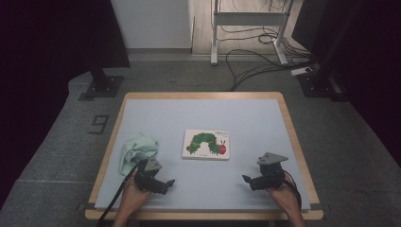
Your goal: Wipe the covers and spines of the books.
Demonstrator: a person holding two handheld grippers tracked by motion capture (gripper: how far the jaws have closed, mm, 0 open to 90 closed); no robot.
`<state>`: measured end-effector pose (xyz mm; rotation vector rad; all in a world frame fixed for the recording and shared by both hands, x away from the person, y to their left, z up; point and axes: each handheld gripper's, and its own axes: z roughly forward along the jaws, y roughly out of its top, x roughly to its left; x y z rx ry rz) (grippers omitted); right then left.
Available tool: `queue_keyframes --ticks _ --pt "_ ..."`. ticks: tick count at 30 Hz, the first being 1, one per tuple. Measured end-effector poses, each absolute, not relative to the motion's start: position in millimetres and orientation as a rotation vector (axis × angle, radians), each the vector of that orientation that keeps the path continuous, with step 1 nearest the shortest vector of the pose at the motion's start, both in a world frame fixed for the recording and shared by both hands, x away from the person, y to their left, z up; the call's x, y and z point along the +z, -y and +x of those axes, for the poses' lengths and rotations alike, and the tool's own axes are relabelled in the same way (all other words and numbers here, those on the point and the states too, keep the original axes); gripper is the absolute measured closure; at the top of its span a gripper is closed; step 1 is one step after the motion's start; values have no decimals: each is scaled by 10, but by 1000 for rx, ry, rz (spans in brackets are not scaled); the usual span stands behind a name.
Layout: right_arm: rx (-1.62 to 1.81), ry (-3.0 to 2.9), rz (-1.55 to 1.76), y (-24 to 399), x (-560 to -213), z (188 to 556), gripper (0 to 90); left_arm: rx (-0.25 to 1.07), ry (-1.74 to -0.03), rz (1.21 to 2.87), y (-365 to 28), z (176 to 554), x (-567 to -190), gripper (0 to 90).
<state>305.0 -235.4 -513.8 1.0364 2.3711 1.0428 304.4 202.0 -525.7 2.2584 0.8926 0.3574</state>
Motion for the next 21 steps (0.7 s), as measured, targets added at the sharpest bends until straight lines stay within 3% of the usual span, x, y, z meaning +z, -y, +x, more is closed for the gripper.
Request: queue_keyframes --ticks 10,21 --pt "1000 -2372 1136 2521 -5361 3064 0 326 -903 2276 -2019 3067 -5286 0" --pt "1006 -2363 1142 2525 -5372 3059 0 330 -903 2277 -2015 3062 -5290 0"
